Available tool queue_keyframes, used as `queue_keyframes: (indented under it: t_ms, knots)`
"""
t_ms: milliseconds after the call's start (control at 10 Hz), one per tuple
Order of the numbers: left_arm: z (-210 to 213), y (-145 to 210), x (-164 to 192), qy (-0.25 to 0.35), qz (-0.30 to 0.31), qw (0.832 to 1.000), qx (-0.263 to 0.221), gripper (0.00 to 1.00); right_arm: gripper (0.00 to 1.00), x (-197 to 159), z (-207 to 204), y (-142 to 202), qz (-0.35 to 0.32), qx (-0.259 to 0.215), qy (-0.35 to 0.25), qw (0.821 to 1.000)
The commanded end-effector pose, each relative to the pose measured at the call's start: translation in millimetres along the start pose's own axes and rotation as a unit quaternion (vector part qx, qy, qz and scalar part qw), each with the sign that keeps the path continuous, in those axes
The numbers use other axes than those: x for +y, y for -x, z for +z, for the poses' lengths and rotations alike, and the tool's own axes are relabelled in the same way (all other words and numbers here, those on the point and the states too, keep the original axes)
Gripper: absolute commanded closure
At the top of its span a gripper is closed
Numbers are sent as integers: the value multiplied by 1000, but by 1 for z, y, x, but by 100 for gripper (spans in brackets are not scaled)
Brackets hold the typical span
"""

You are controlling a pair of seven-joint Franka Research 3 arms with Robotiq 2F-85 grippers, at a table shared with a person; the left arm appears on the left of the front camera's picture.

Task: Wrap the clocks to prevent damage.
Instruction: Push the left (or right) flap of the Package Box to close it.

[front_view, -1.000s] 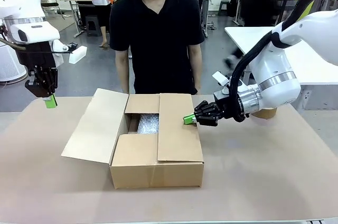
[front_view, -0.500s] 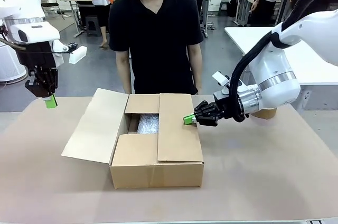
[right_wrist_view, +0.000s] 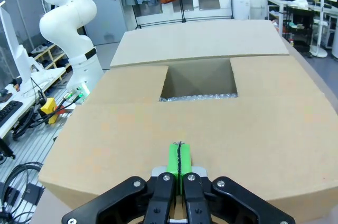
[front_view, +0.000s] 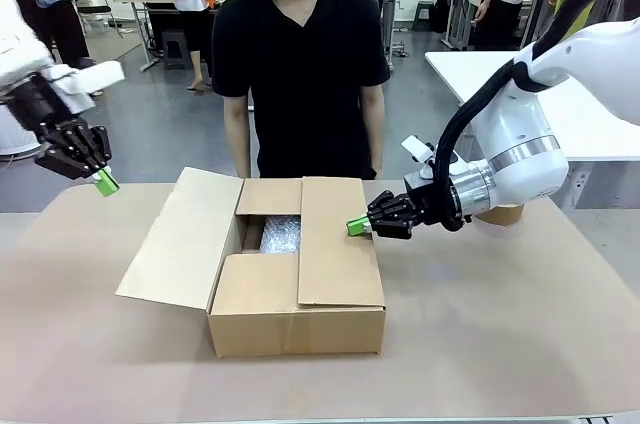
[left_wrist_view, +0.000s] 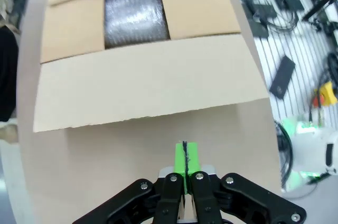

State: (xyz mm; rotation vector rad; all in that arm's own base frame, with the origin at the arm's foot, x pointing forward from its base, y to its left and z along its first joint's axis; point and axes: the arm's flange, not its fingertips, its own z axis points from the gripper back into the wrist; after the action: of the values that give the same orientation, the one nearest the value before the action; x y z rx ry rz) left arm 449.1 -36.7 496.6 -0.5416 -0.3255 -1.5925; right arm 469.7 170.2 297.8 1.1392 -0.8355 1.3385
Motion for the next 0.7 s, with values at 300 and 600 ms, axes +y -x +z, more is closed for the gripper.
queue_keyframes:
  t_ms: [300,600]
  knots:
    - [-31,93,-28,-82,36,979,-182,100,99,0,-2,3,-2,4,1,1000]
    - [-32,98,-35,-92,29,983,-159,100,99,0,-2,3,-2,4,1,1000]
